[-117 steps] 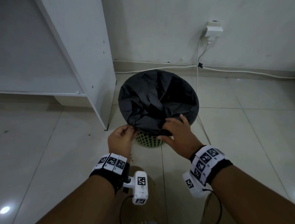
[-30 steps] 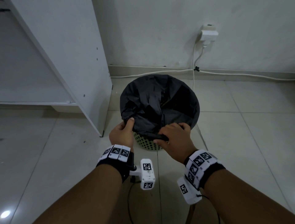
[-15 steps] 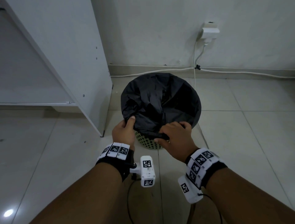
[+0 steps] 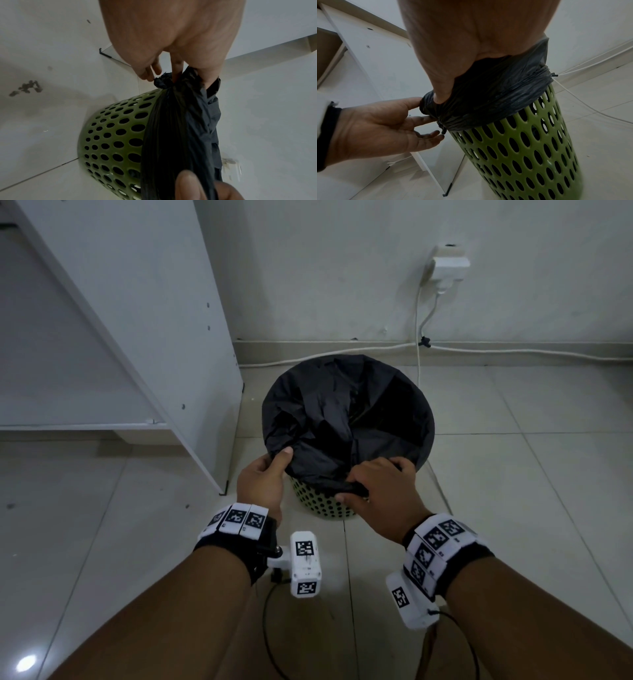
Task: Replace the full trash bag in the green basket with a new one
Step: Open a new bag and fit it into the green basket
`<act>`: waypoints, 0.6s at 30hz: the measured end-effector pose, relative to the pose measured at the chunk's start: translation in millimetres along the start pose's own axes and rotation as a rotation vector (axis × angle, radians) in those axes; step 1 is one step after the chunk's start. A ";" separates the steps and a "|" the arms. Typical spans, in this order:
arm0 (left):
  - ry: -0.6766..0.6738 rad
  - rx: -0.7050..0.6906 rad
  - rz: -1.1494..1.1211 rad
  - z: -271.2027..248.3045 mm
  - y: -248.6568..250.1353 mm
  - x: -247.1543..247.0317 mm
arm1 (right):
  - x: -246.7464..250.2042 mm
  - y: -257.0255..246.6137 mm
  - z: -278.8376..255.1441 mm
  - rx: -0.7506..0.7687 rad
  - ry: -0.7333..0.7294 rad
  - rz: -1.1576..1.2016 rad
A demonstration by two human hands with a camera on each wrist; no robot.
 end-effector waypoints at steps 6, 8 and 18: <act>0.019 -0.021 -0.084 3.4 -3.4 -0.1 | 1.0 -1.1 -0.2 0.001 0.018 -0.002; 0.041 -0.024 -0.116 5.7 -4.5 -1.3 | 1.9 -0.7 0.1 -0.004 0.018 0.006; 0.023 -0.034 0.129 7.0 1.2 5.2 | 0.0 -0.3 0.0 -0.025 0.001 -0.015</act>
Point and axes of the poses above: each hand's wrist, its own z-axis towards the middle knuckle, its own x-axis out of the back of the hand, y = z × x, the point moved 8 cm from there along z, towards the middle knuckle, and after that the axes turned 13 degrees about -y, right-handed, at the moved point
